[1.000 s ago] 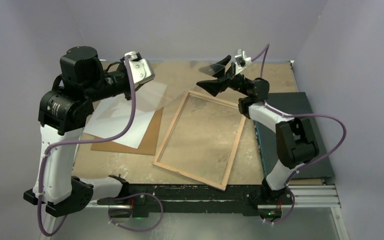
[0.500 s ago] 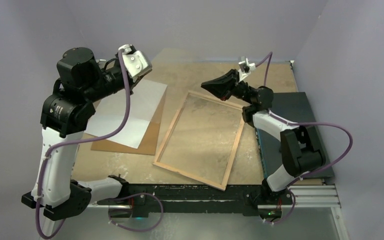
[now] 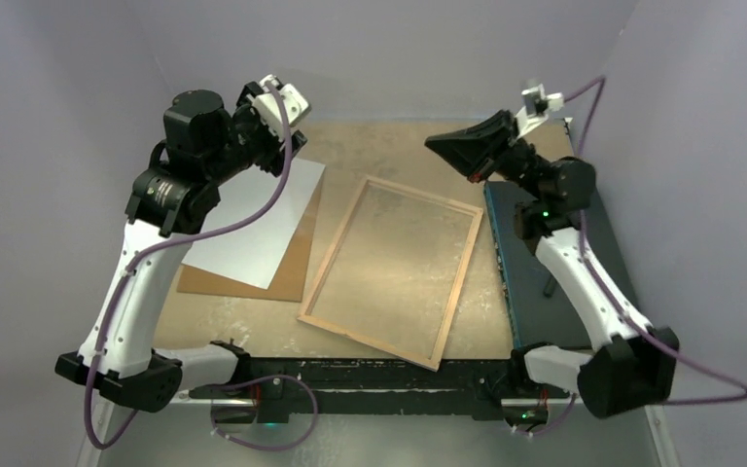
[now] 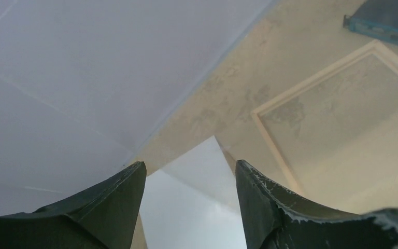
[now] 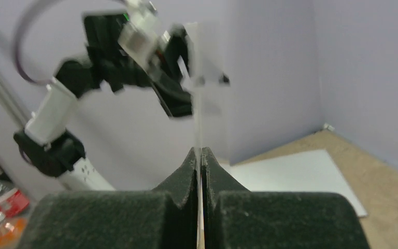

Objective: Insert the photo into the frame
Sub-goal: Adjust the photo frame item at the center of the board.

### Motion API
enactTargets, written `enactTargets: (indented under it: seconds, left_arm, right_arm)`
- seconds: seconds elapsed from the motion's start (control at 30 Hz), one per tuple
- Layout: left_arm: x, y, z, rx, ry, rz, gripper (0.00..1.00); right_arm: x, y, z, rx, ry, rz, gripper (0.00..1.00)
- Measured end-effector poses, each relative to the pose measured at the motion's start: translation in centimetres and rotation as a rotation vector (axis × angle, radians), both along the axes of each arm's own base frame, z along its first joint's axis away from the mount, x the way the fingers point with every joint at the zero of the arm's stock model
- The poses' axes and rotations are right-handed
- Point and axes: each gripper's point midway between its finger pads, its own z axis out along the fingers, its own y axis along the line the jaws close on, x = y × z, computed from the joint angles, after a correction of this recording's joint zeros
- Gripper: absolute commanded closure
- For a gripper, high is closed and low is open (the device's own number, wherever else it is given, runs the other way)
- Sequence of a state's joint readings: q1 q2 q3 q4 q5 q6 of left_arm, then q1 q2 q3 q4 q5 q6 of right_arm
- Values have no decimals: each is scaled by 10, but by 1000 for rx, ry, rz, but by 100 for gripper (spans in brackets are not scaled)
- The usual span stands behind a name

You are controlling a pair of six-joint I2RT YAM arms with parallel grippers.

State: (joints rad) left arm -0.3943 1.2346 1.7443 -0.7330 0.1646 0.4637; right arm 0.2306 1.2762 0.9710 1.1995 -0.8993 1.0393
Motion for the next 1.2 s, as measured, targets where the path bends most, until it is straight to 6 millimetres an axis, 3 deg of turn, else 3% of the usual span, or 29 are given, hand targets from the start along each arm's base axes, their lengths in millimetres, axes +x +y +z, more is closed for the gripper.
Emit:
enactTargets:
  seconds: [0.1, 0.2, 0.27, 0.33, 0.37, 0.4, 0.47, 0.53, 0.63, 0.8, 0.9, 1.1, 1.2]
  left_arm:
    - [16, 7, -21, 23, 46, 31, 25]
    - [38, 24, -47, 37, 102, 84, 19]
    - [51, 40, -68, 51, 149, 124, 14]
    - [62, 58, -93, 69, 200, 159, 12]
    - [66, 66, -106, 77, 225, 174, 12]
    - [69, 74, -118, 87, 247, 186, 11]
    - [72, 86, -145, 100, 301, 200, 11]
    - [71, 92, -170, 117, 351, 196, 11]
    - [66, 91, -200, 142, 407, 155, 13]
    - [47, 80, -249, 172, 504, 39, 24]
    - [33, 71, -276, 167, 586, -42, 30]
    - [-3, 44, -341, 98, 830, -166, 26]
    - [-18, 22, -364, 96, 908, -203, 24]
  right_arm:
    - [-8, -9, 51, -9, -33, -113, 100]
    - [2, -14, 55, -50, 54, -190, 100]
    - [17, -14, 28, -79, 171, -220, 100]
    - [37, -14, -23, -128, 357, -249, 100]
    - [53, -13, -65, -173, 501, -272, 100]
    - [56, -13, -77, -188, 542, -277, 100]
    - [72, -16, -125, -246, 710, -329, 100]
    - [82, -23, -150, -277, 792, -392, 100]
    - [89, -33, -164, -298, 833, -466, 100]
    - [100, -46, -171, -321, 828, -579, 100]
    - [107, -51, -163, -324, 807, -617, 100]
    - [123, -54, -106, -288, 693, -659, 100]
    - [120, -56, -85, -276, 654, -672, 100]
